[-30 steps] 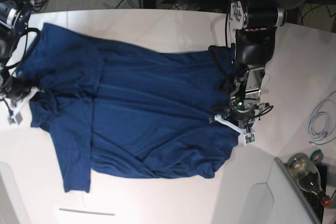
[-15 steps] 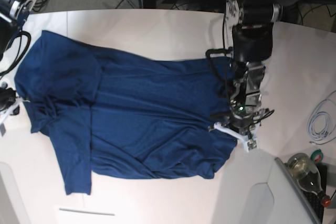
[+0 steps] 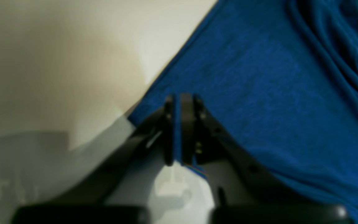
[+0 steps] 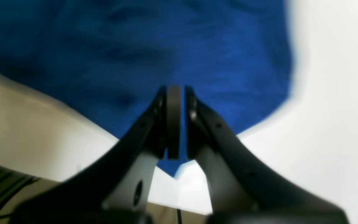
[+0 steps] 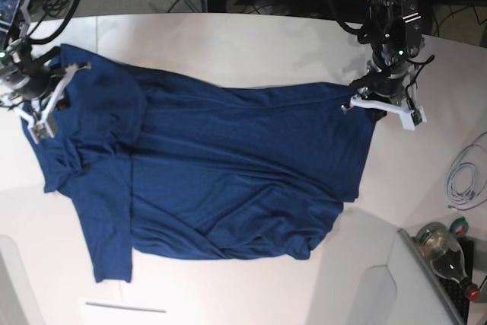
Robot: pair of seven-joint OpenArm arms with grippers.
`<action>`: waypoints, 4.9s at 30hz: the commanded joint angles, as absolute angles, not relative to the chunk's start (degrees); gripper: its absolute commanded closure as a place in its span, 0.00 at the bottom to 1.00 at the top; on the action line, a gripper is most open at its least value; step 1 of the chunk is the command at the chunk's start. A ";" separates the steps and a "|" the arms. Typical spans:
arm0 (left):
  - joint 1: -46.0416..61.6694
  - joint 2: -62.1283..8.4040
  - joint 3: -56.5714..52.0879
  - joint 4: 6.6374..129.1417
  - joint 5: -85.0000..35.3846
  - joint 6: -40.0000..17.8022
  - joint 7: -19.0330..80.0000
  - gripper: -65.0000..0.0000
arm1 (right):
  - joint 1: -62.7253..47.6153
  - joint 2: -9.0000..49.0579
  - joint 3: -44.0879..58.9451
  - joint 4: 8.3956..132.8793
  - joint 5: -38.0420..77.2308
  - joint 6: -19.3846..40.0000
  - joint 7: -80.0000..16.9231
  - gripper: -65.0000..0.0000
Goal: Layout the t-shirt on the table in an organized manner, then fold the t-shirt properly
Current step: 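Release the shirt and reposition the right gripper over the shoulder fabric, then grasp the shirt's shoulder corners with both grippers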
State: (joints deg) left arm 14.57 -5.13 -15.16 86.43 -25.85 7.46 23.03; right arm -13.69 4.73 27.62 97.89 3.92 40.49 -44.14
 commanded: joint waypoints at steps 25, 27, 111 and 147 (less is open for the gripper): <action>24.92 -5.41 -31.08 87.78 -31.60 -4.18 15.96 1.00 | -19.47 4.26 3.56 104.57 3.21 40.00 -39.96 0.79; 24.92 -5.41 -33.54 87.69 -30.29 -4.26 15.96 1.00 | -18.68 5.67 -0.48 104.48 3.21 40.00 -39.96 0.64; 24.92 -5.49 -38.02 83.03 -28.35 -4.53 16.04 1.00 | -14.90 6.73 -7.43 91.30 3.38 36.35 -42.51 0.98; 10.07 -2.95 -18.68 80.31 -20.70 -4.26 15.78 1.00 | -11.21 4.70 -7.43 92.79 3.47 36.26 -45.85 0.98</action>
State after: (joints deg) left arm 10.13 -2.22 -18.31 79.59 -20.47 -4.56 17.10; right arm -11.51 4.64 -7.40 91.98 2.83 35.92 -46.22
